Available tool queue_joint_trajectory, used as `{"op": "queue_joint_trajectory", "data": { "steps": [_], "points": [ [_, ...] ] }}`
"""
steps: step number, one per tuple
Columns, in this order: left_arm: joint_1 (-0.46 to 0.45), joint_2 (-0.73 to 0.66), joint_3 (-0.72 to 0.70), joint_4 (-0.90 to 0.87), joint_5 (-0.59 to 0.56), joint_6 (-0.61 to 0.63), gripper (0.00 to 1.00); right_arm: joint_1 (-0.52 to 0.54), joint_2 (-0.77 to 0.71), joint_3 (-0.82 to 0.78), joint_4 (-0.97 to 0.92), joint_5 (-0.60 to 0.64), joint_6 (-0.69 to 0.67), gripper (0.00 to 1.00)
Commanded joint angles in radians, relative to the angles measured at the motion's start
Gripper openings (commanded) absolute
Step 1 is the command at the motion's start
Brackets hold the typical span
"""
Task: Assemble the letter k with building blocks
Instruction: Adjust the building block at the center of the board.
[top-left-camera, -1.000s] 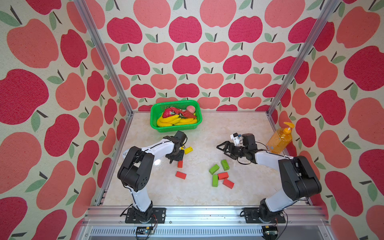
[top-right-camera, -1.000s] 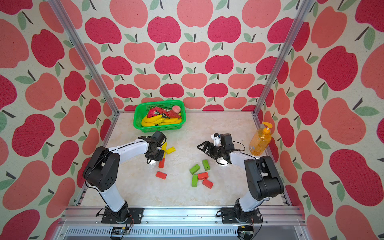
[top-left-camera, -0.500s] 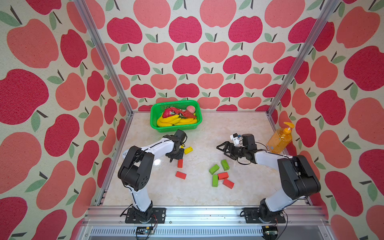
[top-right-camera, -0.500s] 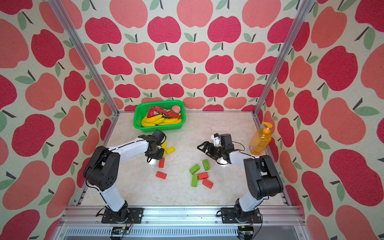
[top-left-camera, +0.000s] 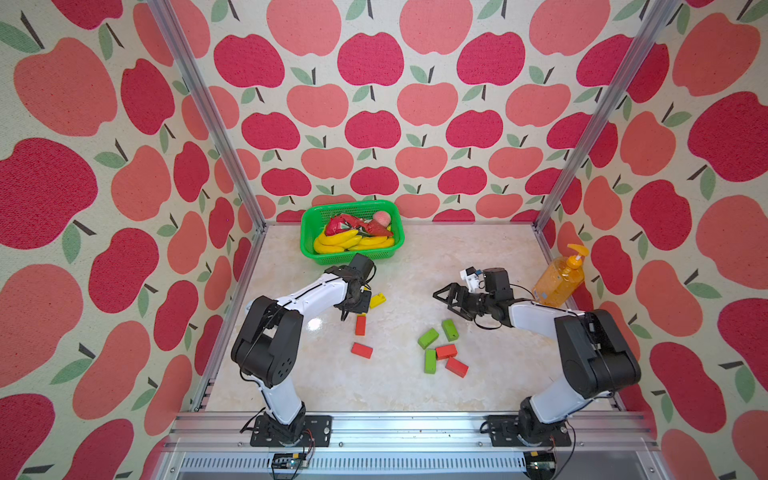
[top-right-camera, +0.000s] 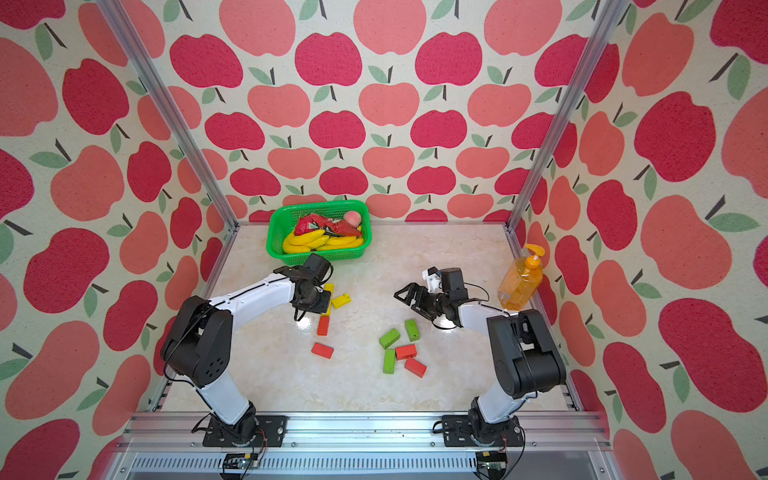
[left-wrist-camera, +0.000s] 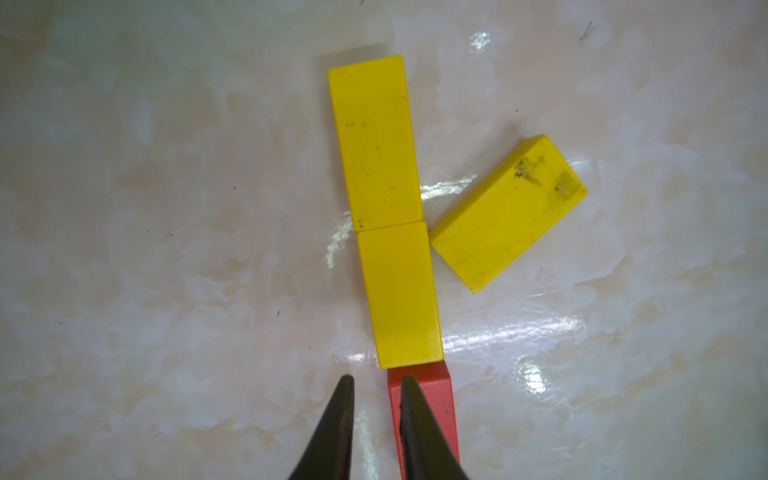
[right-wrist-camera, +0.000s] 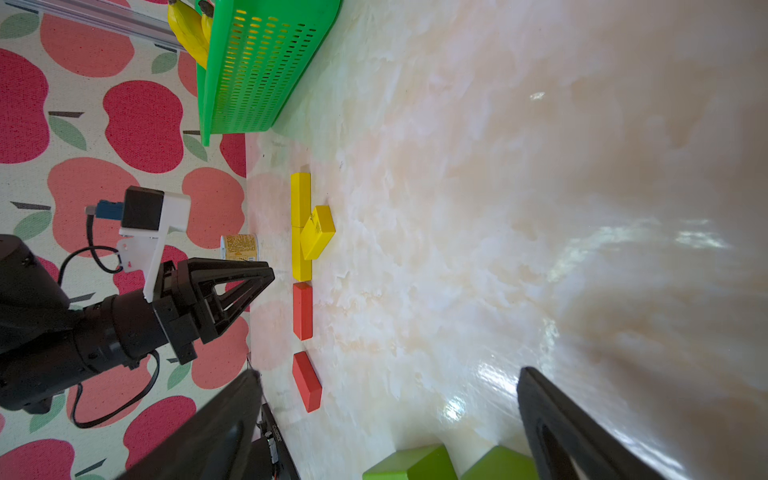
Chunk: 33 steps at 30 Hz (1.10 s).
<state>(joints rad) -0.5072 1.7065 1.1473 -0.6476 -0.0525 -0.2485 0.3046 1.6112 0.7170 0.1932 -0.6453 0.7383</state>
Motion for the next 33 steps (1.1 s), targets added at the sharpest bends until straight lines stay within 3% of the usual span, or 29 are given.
{"op": "queue_joint_trajectory", "data": {
  "steps": [1, 8, 19, 33],
  "points": [
    [-0.054, -0.111, -0.067, -0.065, 0.003, -0.062, 0.3, 0.001, 0.022, 0.02, 0.002, -0.006, -0.004, 0.99],
    [-0.149, -0.236, -0.187, -0.075, -0.026, -0.155, 0.45, 0.002, 0.012, 0.018, 0.005, -0.01, -0.001, 0.99],
    [-0.17, -0.076, -0.203, 0.071, -0.066, -0.209, 0.42, 0.002, 0.01, 0.017, -0.005, -0.001, -0.008, 0.99],
    [-0.163, 0.039, -0.132, 0.037, -0.111, -0.24, 0.45, 0.002, 0.015, 0.021, -0.005, -0.004, -0.008, 0.99]
  ]
}}
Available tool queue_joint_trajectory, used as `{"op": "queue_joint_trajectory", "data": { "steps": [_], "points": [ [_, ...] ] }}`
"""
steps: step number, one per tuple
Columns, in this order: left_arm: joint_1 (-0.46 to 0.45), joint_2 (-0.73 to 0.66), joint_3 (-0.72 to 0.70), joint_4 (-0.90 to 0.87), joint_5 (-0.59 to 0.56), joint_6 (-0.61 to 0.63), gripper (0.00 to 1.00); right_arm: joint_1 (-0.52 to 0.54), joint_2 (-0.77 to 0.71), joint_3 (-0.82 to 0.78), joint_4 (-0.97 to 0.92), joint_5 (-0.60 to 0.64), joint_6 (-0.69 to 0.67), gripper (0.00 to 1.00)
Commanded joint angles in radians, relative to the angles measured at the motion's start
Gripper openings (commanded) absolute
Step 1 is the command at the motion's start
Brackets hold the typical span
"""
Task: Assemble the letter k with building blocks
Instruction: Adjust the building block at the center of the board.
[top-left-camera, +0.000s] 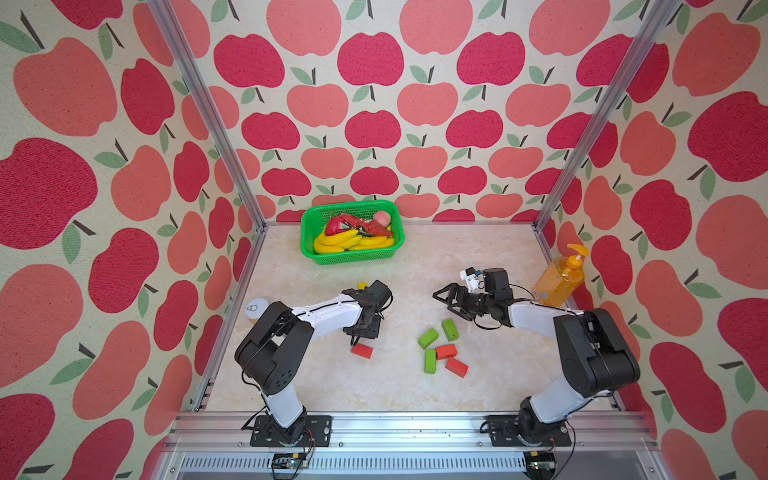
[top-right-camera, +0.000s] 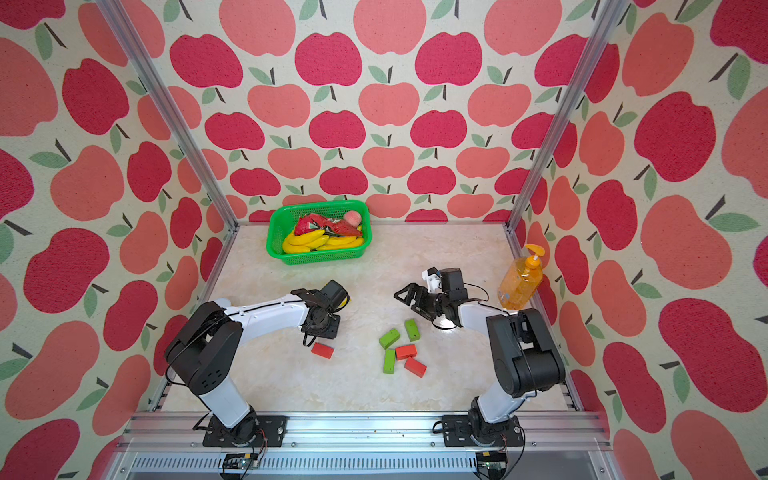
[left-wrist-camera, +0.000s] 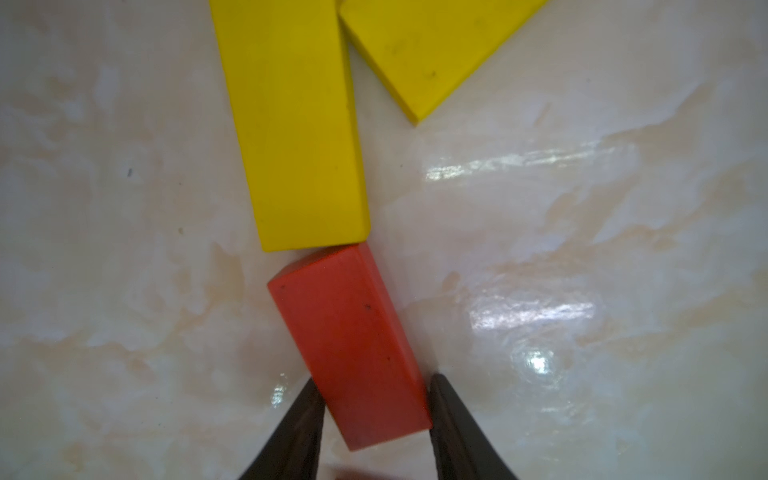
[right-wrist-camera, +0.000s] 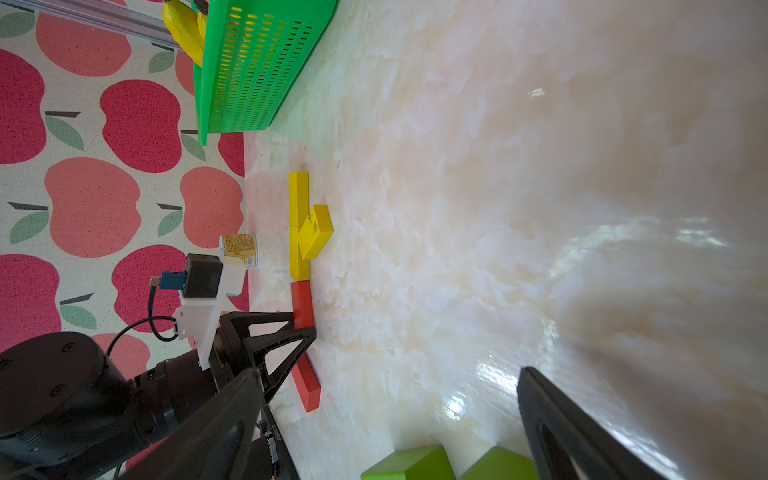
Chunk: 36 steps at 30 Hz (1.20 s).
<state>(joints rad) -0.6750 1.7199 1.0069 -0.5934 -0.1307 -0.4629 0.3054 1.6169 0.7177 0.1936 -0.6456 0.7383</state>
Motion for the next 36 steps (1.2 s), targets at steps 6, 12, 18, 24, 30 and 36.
{"op": "queue_joint_trajectory", "data": {
  "steps": [6, 12, 18, 24, 30, 36],
  "points": [
    [0.006, -0.02, -0.009, -0.082, -0.041, -0.072, 0.46, 0.001, 0.014, 0.019, -0.002, -0.004, -0.007, 0.99],
    [0.0, -0.107, -0.049, -0.106, -0.038, -0.128, 0.48, 0.002, 0.026, 0.021, 0.004, -0.009, -0.002, 0.99],
    [-0.007, -0.143, -0.036, -0.068, 0.021, -0.105, 0.5, 0.001, 0.027, 0.026, -0.008, -0.006, -0.011, 0.99],
    [-0.006, -0.158, 0.031, -0.135, -0.021, -0.067, 0.52, 0.001, 0.034, 0.048, -0.053, 0.001, -0.033, 0.99],
    [-0.003, -0.218, -0.007, -0.077, -0.022, -0.043, 0.58, 0.009, -0.025, 0.05, -0.074, -0.005, -0.044, 0.99],
    [0.023, -0.238, -0.064, -0.019, 0.006, 0.016, 0.55, 0.032, -0.054, 0.057, -0.11, 0.041, -0.08, 0.99]
  ]
}}
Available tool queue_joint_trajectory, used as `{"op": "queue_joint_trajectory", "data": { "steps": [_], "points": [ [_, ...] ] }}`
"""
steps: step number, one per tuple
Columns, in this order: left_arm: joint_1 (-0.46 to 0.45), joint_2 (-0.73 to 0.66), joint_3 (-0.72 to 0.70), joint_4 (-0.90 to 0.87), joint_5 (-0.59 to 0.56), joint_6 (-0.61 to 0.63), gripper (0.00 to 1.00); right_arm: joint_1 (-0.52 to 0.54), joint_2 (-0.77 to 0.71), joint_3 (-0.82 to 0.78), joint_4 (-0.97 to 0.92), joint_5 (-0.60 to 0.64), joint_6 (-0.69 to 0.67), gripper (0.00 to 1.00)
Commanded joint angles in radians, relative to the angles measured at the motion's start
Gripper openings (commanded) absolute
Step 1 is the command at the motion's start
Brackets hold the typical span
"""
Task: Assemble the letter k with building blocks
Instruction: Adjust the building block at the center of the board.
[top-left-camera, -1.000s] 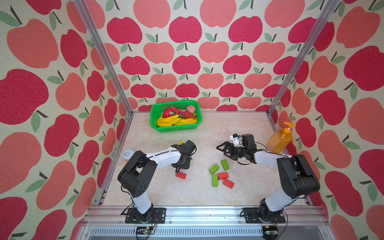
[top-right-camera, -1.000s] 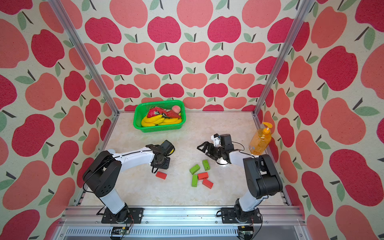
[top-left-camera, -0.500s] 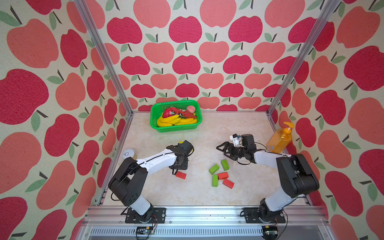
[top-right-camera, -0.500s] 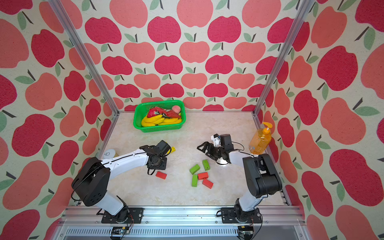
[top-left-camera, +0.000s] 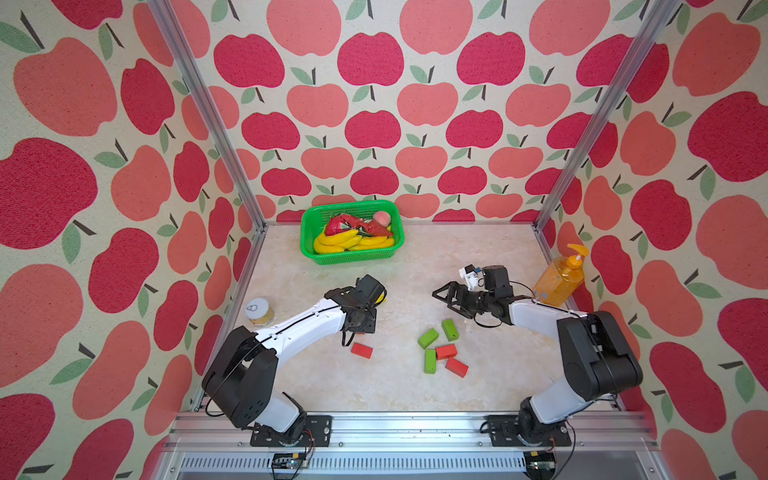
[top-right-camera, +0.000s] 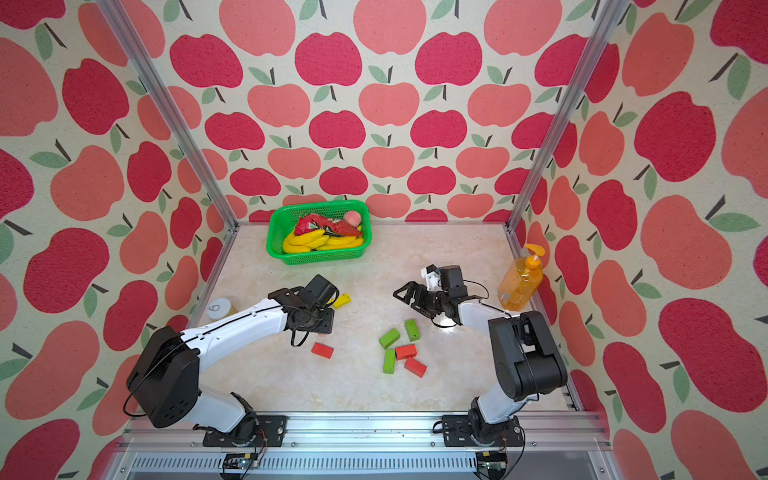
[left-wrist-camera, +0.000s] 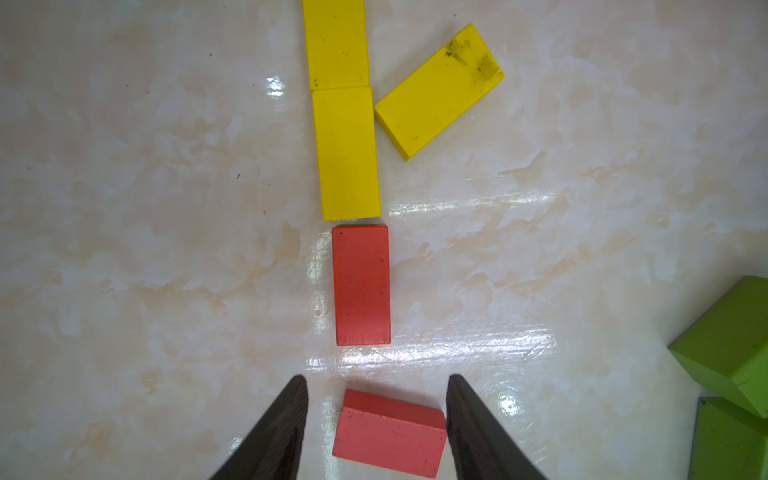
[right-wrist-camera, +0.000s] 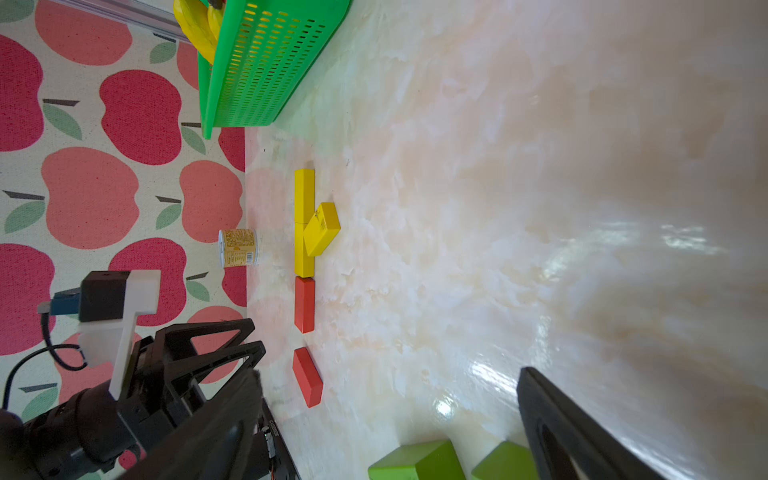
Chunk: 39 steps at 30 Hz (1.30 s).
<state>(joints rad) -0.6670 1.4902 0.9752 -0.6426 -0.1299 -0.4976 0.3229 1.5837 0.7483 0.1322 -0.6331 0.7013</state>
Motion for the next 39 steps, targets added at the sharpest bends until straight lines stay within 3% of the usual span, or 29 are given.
{"op": "queue_joint_trajectory", "data": {
  "steps": [1, 13, 25, 30, 35, 39],
  "points": [
    [0.018, -0.011, -0.036, 0.037, 0.009, 0.056, 0.55, 0.017, -0.014, 0.028, -0.051, 0.028, -0.045, 0.99],
    [0.085, 0.152, 0.052, 0.062, 0.052, 0.104, 0.53, 0.028, 0.078, 0.062, -0.055, -0.004, -0.043, 0.99],
    [0.088, 0.264, 0.119, 0.049, 0.066, 0.101, 0.52, 0.028, 0.095, 0.068, -0.054, -0.013, -0.04, 0.99],
    [0.088, 0.281, 0.139, 0.018, 0.047, 0.092, 0.47, 0.027, 0.094, 0.069, -0.054, -0.016, -0.039, 0.99],
    [0.089, 0.287, 0.142, 0.006, 0.035, 0.078, 0.35, 0.028, 0.093, 0.068, -0.052, -0.019, -0.039, 0.99],
    [0.087, 0.294, 0.14, 0.004, 0.034, 0.072, 0.34, 0.028, 0.095, 0.069, -0.052, -0.02, -0.039, 0.99]
  ]
}}
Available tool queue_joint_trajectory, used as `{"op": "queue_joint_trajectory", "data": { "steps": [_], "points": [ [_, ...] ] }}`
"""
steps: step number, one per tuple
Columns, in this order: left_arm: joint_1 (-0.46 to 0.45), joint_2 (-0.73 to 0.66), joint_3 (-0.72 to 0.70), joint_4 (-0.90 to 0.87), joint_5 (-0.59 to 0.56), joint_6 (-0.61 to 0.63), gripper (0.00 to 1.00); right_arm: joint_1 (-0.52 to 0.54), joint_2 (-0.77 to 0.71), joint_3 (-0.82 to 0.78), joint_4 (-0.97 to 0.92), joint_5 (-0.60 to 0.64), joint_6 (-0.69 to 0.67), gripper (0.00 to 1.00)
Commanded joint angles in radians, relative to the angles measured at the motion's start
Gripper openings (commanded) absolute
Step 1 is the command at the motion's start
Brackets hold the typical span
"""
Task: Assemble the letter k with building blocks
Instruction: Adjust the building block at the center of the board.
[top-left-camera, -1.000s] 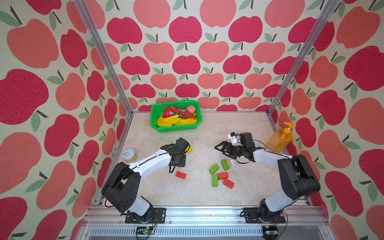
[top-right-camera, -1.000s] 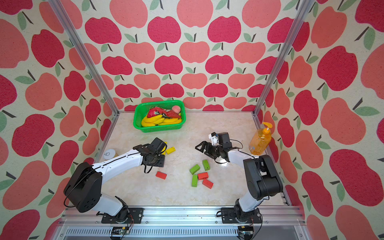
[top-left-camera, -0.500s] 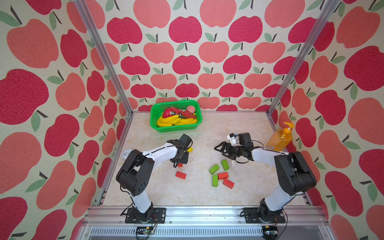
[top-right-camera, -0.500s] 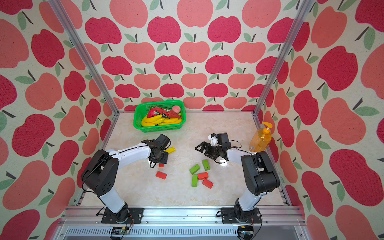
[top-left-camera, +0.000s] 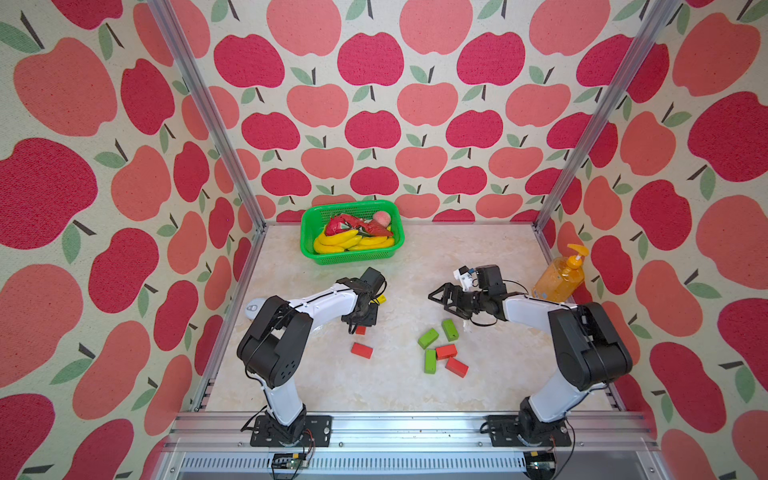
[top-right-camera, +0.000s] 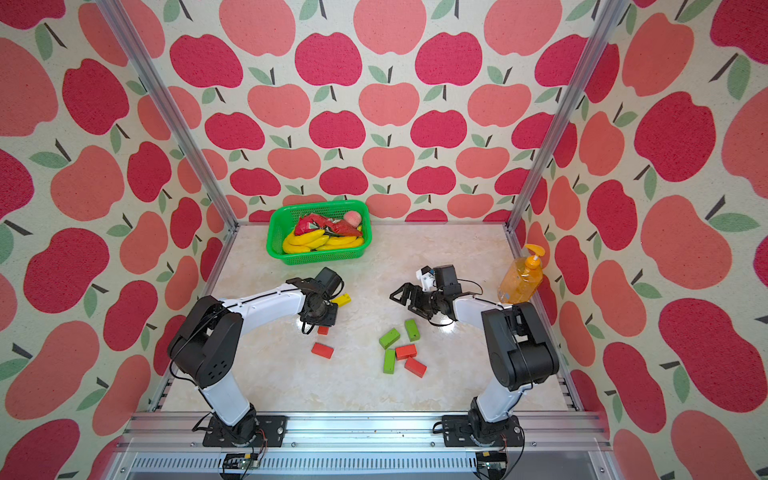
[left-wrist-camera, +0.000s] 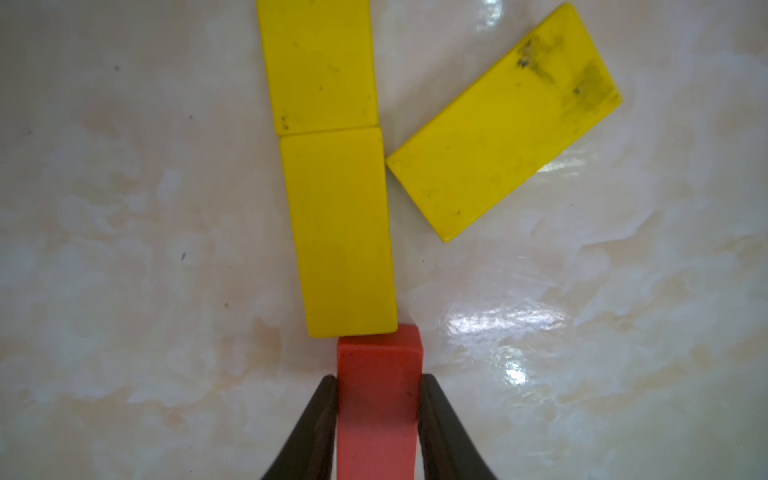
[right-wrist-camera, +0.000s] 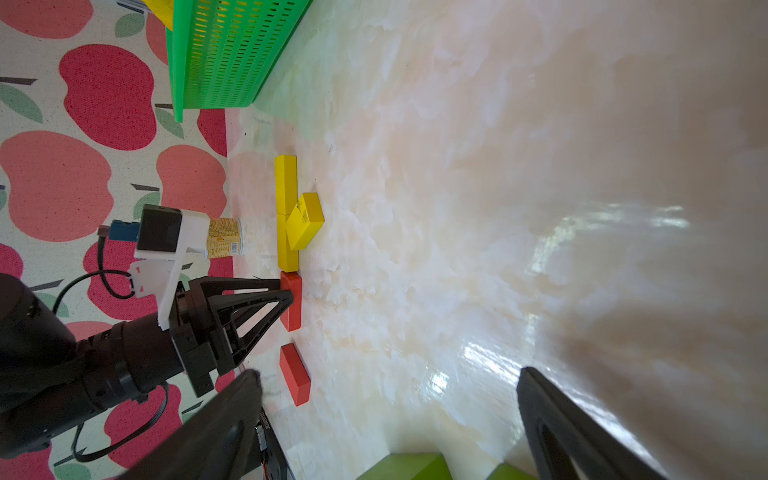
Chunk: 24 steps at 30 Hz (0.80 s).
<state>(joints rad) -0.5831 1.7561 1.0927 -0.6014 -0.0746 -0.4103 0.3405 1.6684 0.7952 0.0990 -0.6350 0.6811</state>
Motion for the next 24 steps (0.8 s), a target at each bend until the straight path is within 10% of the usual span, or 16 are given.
{"op": "queue_joint_trajectory", "data": {
  "steps": [1, 24],
  "points": [
    [0.003, 0.029, 0.024, -0.039, -0.022, -0.016, 0.33, 0.011, 0.013, 0.021, -0.019, -0.019, -0.018, 0.99],
    [-0.006, 0.037, 0.012, -0.047, -0.022, -0.047, 0.38, 0.011, 0.013, 0.023, -0.016, -0.025, -0.016, 0.99]
  ]
}}
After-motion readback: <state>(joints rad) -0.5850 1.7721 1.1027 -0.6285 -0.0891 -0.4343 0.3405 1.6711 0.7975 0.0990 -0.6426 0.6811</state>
